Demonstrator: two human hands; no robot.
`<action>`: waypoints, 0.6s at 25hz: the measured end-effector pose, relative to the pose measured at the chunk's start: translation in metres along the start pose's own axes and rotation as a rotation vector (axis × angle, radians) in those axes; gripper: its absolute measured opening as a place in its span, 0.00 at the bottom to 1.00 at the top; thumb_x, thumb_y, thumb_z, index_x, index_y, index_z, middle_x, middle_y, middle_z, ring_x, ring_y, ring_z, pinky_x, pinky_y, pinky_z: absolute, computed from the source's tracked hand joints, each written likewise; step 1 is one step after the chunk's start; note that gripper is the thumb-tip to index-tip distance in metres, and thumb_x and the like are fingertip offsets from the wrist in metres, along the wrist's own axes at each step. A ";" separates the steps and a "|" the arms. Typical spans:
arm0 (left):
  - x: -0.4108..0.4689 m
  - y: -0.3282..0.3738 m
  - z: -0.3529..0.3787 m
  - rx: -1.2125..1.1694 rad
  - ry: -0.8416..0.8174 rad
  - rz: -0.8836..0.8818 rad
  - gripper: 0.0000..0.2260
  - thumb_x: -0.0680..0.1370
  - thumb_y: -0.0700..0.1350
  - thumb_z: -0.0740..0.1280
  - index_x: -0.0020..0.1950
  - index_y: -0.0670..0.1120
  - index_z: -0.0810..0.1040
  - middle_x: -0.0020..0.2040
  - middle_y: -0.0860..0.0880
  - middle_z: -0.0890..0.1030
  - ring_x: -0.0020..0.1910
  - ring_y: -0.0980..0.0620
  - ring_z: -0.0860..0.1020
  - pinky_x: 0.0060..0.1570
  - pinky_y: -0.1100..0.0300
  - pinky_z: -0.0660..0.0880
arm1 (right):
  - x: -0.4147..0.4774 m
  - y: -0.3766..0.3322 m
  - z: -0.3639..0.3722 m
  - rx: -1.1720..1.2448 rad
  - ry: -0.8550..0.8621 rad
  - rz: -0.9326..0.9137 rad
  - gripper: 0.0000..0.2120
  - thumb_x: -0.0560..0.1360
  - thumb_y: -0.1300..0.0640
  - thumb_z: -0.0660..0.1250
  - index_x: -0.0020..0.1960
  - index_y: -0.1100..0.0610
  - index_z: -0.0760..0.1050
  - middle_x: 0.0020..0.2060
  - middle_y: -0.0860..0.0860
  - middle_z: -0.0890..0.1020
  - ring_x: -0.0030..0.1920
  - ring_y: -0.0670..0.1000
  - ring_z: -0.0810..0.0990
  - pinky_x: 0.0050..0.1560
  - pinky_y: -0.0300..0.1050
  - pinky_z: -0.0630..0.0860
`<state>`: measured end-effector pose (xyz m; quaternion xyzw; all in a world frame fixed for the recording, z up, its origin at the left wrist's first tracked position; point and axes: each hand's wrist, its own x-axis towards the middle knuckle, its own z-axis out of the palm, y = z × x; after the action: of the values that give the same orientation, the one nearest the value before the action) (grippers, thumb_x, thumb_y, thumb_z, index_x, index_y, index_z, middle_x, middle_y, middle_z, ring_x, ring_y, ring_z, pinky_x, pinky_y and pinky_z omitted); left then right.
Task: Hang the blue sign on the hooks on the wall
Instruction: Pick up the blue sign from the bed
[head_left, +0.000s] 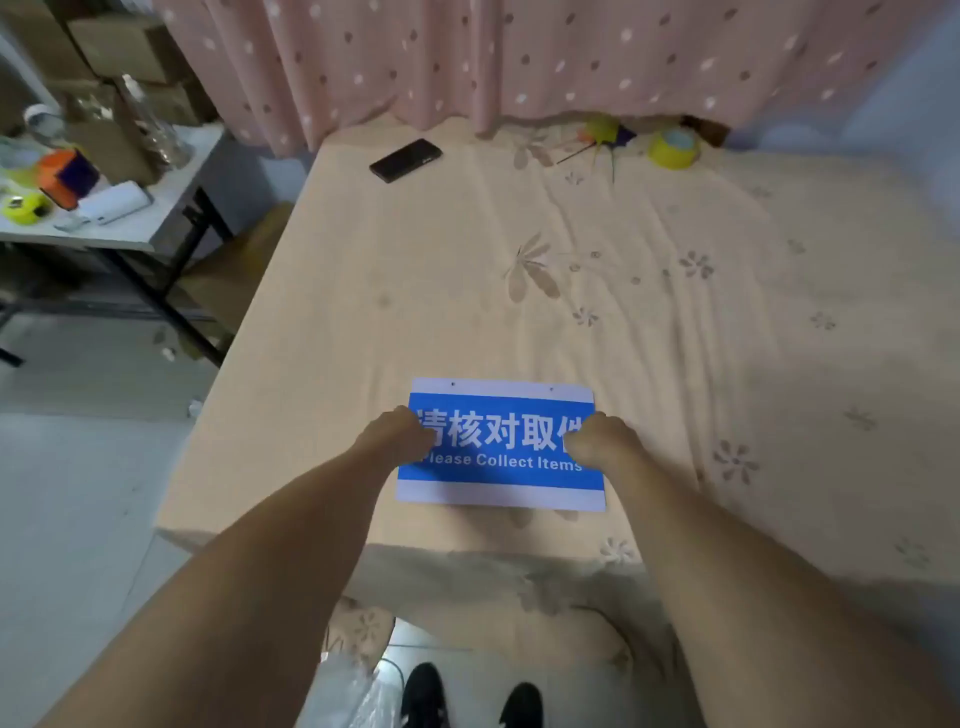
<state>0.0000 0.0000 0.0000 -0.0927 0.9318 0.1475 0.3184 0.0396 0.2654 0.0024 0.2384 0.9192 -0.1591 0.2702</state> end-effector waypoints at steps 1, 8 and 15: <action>0.000 0.000 0.004 0.010 -0.007 -0.006 0.14 0.77 0.48 0.62 0.60 0.42 0.72 0.50 0.44 0.77 0.45 0.43 0.76 0.43 0.55 0.71 | -0.002 0.001 0.003 0.006 -0.031 0.021 0.13 0.76 0.47 0.60 0.53 0.56 0.72 0.55 0.55 0.80 0.50 0.57 0.79 0.47 0.47 0.76; 0.017 0.000 0.016 -0.162 0.041 -0.057 0.09 0.76 0.45 0.63 0.54 0.43 0.70 0.57 0.42 0.78 0.45 0.41 0.78 0.41 0.53 0.77 | 0.014 -0.001 0.023 0.100 -0.088 0.097 0.11 0.77 0.51 0.59 0.50 0.58 0.72 0.47 0.53 0.78 0.48 0.55 0.78 0.56 0.49 0.75; 0.017 -0.007 0.003 -0.498 0.062 -0.105 0.09 0.75 0.44 0.64 0.54 0.42 0.73 0.51 0.42 0.79 0.51 0.39 0.81 0.51 0.41 0.83 | 0.028 0.019 0.016 0.467 0.018 0.205 0.13 0.70 0.56 0.69 0.52 0.60 0.77 0.53 0.58 0.80 0.44 0.58 0.83 0.48 0.54 0.84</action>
<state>-0.0097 -0.0071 -0.0143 -0.2212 0.8701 0.3525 0.2641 0.0355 0.2841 -0.0292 0.3878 0.8309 -0.3365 0.2145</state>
